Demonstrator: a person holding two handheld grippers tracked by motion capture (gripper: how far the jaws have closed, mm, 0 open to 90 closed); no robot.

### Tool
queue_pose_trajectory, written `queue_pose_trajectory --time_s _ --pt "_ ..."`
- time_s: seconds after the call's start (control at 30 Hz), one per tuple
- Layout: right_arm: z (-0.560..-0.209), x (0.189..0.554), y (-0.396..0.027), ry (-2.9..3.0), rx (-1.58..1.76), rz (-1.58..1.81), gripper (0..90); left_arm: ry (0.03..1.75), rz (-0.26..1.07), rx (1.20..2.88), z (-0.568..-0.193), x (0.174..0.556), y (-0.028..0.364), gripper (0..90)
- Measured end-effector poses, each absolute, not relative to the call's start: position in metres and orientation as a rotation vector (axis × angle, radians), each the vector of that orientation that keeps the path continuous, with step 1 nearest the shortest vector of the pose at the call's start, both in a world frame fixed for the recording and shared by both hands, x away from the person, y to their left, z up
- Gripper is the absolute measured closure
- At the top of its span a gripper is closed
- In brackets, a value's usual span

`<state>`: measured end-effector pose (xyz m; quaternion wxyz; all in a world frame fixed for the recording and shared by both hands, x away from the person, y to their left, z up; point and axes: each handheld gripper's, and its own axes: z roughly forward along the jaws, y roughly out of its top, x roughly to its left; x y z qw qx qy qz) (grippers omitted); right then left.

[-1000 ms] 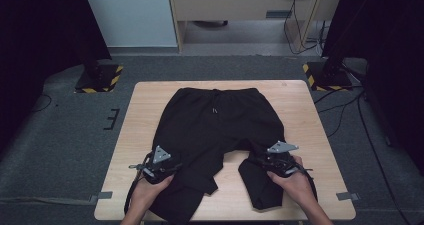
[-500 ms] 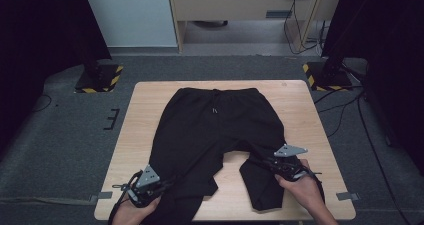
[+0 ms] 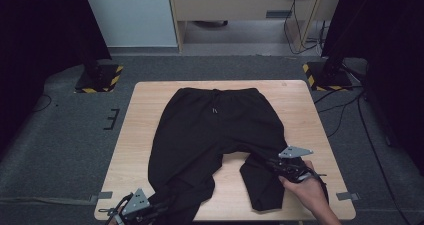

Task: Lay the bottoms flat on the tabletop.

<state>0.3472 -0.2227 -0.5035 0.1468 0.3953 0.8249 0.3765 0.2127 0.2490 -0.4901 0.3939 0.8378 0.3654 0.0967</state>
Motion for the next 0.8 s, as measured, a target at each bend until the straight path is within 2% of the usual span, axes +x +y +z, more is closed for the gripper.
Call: queue_pose_trajectory --time_s 0.03,0.07,0.23,0.3,0.4,0.5,0.53,0.63,0.7,0.8 --pt "-0.503 0.347 -0.222 2.37 1.139 1.089 73.5 0.933 0.253 2.105 -0.488 0.215 0.249 57.2" --pt "-0.502 0.346 -0.222 2.364 1.135 1.092 69.5 0.932 0.253 2.089 -0.487 0.217 0.249 52.4" --pt "-0.494 0.338 -0.222 2.322 1.129 1.11 51.7 0.897 0.329 2.006 -0.466 0.239 0.238 40.8" --pt "-0.489 0.333 -0.224 2.308 1.128 1.114 47.6 0.878 0.34 2.001 -0.461 0.248 0.232 42.9" --pt "-0.483 0.325 -0.229 2.293 1.128 1.11 48.2 0.867 0.367 2.027 -0.463 0.267 0.217 42.1" --pt "-0.479 0.314 -0.234 2.294 1.12 1.123 57.5 0.883 0.349 2.041 -0.475 0.283 0.204 42.5" --pt "-0.479 0.31 -0.235 2.3 1.115 1.128 63.5 0.884 0.349 2.047 -0.478 0.286 0.2 42.4" --pt "-0.483 0.299 -0.232 2.341 1.08 1.138 71.0 0.905 0.362 2.067 -0.492 0.301 0.189 42.0" --pt "-0.489 0.294 -0.226 2.371 1.071 1.142 70.4 0.933 0.374 2.064 -0.499 0.309 0.186 41.2" --pt "-0.499 0.295 -0.217 2.395 1.072 1.16 63.1 0.961 0.378 2.069 -0.507 0.316 0.187 40.6"
